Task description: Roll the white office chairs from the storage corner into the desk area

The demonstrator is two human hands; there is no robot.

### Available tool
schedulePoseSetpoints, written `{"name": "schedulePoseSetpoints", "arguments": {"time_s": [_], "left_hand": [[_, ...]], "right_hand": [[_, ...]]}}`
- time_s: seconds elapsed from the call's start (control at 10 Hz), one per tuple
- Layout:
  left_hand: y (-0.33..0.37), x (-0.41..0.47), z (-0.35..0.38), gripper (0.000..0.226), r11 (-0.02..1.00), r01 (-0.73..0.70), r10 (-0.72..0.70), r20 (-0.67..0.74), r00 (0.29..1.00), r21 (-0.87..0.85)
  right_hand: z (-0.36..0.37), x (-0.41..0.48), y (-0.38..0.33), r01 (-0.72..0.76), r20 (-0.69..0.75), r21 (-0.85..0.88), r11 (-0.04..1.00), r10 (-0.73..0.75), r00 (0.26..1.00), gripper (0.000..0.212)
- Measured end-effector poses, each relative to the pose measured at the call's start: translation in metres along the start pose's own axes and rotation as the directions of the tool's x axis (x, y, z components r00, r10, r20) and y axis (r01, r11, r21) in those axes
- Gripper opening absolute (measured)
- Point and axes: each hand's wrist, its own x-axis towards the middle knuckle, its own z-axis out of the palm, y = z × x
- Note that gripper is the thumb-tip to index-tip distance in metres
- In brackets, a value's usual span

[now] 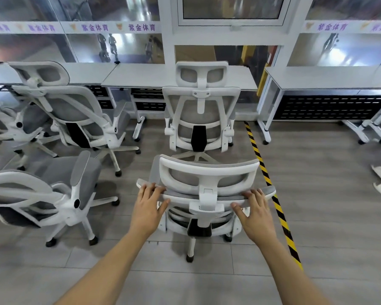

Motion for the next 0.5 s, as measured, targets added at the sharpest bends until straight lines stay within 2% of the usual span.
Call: {"name": "schedulePoseSetpoints", "arguments": {"time_s": [0.1, 0.3, 0.5], "left_hand": [[0.003, -0.007, -0.003, 0.045, 0.999, 0.004, -0.005, 0.021, 1.0, 0.037], [0.003, -0.042, -0.031, 0.04, 0.994, -0.098, 0.095, 0.06, 0.994, 0.053], [-0.018, -0.11, -0.078, 0.031, 0.985, -0.171, 0.171, 0.007, 0.985, 0.013]], "right_hand": [[-0.003, -0.003, -0.004, -0.025, -0.006, -0.028, 0.999, 0.025, 1.0, 0.052], [-0.016, -0.032, -0.047, -0.08, -0.115, 0.035, 0.996, 0.083, 0.99, 0.036], [-0.015, -0.102, -0.109, -0.037, -0.163, 0.059, 0.998, 0.046, 0.985, 0.036]]}}
